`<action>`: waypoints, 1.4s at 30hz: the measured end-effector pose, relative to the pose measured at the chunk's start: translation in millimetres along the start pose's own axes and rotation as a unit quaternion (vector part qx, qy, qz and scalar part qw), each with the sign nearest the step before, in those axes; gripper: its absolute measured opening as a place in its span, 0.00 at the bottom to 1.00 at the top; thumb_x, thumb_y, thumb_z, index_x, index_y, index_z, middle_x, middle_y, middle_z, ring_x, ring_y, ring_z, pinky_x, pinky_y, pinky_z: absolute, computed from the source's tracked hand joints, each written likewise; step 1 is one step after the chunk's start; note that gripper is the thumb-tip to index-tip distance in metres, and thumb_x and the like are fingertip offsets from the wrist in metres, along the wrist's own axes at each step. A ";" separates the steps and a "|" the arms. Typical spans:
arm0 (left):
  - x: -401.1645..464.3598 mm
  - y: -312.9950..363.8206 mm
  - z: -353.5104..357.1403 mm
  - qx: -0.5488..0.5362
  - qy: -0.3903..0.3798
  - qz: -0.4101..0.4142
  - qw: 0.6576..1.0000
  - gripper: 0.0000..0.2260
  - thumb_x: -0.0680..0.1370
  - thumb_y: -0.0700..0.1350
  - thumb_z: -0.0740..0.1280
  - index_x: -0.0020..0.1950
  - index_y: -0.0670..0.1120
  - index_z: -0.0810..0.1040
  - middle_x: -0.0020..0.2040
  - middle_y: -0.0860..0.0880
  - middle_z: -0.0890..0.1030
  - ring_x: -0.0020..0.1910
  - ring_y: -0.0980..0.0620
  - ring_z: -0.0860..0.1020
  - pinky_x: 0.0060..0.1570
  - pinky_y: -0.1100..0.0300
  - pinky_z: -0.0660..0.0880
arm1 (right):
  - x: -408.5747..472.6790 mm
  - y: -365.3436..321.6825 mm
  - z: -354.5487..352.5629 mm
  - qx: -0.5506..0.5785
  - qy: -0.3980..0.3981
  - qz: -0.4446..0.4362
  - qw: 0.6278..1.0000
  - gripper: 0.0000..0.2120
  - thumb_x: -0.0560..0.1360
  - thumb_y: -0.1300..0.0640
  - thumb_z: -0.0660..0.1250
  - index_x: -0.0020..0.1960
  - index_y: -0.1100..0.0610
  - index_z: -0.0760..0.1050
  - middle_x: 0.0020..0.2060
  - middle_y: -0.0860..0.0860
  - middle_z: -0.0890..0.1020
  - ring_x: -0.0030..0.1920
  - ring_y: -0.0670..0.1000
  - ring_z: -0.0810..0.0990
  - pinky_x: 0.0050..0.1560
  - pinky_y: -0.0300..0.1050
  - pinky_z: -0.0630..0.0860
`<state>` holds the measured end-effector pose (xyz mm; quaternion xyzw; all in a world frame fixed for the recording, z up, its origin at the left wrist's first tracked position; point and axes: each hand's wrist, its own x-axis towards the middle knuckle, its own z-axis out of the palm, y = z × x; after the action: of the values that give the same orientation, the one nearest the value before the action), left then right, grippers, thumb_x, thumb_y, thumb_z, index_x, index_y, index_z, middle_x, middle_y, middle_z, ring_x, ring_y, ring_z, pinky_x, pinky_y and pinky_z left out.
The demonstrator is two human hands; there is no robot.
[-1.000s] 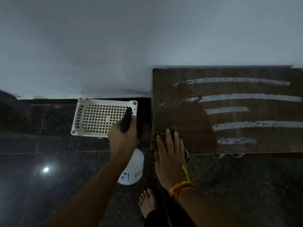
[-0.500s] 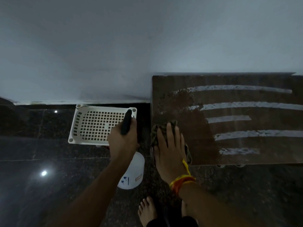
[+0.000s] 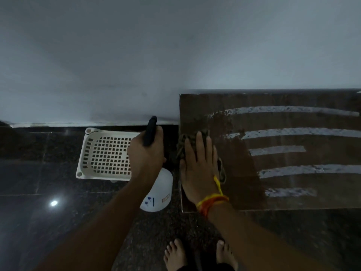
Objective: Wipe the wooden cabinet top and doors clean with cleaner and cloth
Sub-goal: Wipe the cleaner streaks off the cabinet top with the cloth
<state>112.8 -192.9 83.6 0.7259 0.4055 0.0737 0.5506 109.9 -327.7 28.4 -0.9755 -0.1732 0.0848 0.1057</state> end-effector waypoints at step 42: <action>19.1 19.2 17.9 0.007 -0.001 0.014 1.000 0.18 0.80 0.55 0.65 0.39 0.43 0.80 0.30 0.44 0.81 0.19 0.56 0.76 0.19 0.69 0.69 | 145.7 4.8 -12.6 0.038 0.033 0.001 0.999 0.25 0.80 0.50 0.53 0.76 0.55 0.56 0.77 0.58 0.52 0.76 0.62 0.47 0.75 0.58 0.45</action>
<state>145.0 -194.6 86.8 0.7354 0.3954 0.0779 0.5447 248.8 -282.5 20.7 -0.9732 -0.1655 0.0595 0.1479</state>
